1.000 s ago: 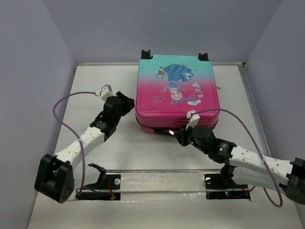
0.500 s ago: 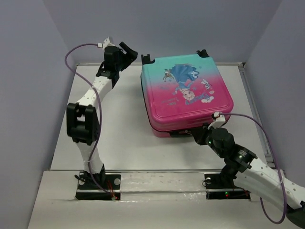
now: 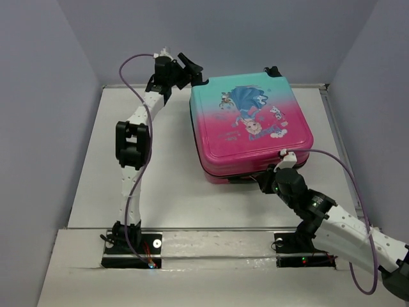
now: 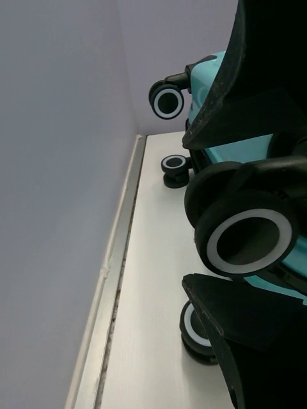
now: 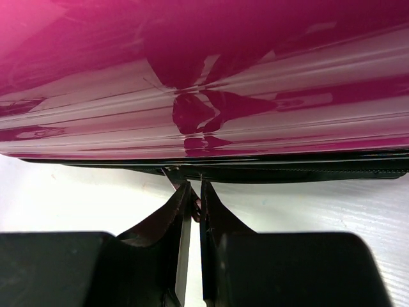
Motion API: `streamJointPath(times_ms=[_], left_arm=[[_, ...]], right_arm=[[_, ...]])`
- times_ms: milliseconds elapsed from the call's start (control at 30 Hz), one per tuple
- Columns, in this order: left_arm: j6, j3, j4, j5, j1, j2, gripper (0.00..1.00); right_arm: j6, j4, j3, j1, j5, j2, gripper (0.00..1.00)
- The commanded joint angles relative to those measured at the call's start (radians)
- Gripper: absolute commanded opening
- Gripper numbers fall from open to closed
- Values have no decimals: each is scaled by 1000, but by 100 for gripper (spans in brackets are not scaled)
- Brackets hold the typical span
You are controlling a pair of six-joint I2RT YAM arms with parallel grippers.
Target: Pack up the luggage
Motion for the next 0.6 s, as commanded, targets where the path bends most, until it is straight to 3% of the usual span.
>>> streamJointPath(times_ms=[0, 133, 200, 233, 300, 333, 367, 567], left_arm=[[-130, 18, 121, 128, -21, 62, 90], [-224, 9, 240, 177, -47, 94, 89], [-262, -17, 284, 162, -58, 90, 81], [-288, -55, 330, 139, -58, 73, 60], [-359, -225, 539, 122, -44, 7, 38], [-433, -279, 610, 103, -32, -16, 13], [-462, -334, 667, 88, -21, -41, 6], [-433, -643, 778, 11, 143, -329, 6]], right_arm=[[-7, 40, -3, -10, 24, 10, 7], [5, 43, -15, -10, 24, 16, 7], [8, 43, -15, -10, 29, 19, 7], [6, 44, -15, -10, 39, 19, 7], [0, 46, -15, -21, 42, 16, 7], [-3, 50, -17, -32, 36, 17, 7], [-7, 56, -15, -41, 30, 19, 7], [-85, 139, 23, -105, -60, 74, 7]])
